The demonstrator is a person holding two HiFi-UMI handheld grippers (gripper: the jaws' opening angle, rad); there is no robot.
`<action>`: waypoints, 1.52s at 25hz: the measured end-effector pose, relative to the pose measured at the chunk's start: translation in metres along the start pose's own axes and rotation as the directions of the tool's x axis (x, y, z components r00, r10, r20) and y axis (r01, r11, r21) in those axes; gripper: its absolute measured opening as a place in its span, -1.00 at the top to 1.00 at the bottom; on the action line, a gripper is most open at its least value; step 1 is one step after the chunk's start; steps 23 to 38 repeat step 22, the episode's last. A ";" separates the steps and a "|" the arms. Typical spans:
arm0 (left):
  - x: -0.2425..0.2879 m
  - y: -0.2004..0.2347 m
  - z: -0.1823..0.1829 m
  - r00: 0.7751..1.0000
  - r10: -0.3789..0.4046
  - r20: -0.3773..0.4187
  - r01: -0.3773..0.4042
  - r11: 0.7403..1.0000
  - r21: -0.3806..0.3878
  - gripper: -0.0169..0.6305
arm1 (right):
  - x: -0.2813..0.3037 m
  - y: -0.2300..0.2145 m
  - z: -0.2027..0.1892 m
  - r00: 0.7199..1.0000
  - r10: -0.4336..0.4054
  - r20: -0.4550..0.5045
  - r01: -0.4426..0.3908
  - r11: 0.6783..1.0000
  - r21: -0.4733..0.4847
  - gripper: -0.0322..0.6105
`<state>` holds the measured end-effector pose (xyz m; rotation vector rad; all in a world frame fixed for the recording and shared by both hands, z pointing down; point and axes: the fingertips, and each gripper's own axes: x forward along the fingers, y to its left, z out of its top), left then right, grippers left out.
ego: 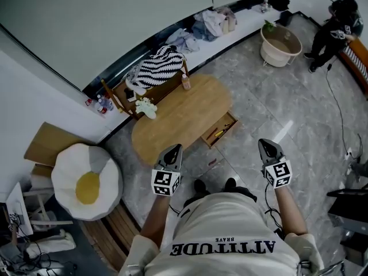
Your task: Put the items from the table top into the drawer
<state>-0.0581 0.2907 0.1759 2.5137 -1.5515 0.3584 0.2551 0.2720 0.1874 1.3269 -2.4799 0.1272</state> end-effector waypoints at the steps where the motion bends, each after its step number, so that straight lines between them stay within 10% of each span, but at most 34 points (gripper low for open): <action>1: 0.000 -0.001 0.000 1.000 0.001 0.000 -0.001 1.000 0.000 0.88 | 0.000 0.000 0.000 1.000 0.005 0.002 -0.005 1.000 0.001 0.84; 38: 0.001 -0.006 -0.003 1.000 0.015 -0.006 -0.015 1.000 -0.024 0.88 | 0.004 -0.010 0.010 0.999 0.027 0.026 -0.027 1.000 -0.009 0.84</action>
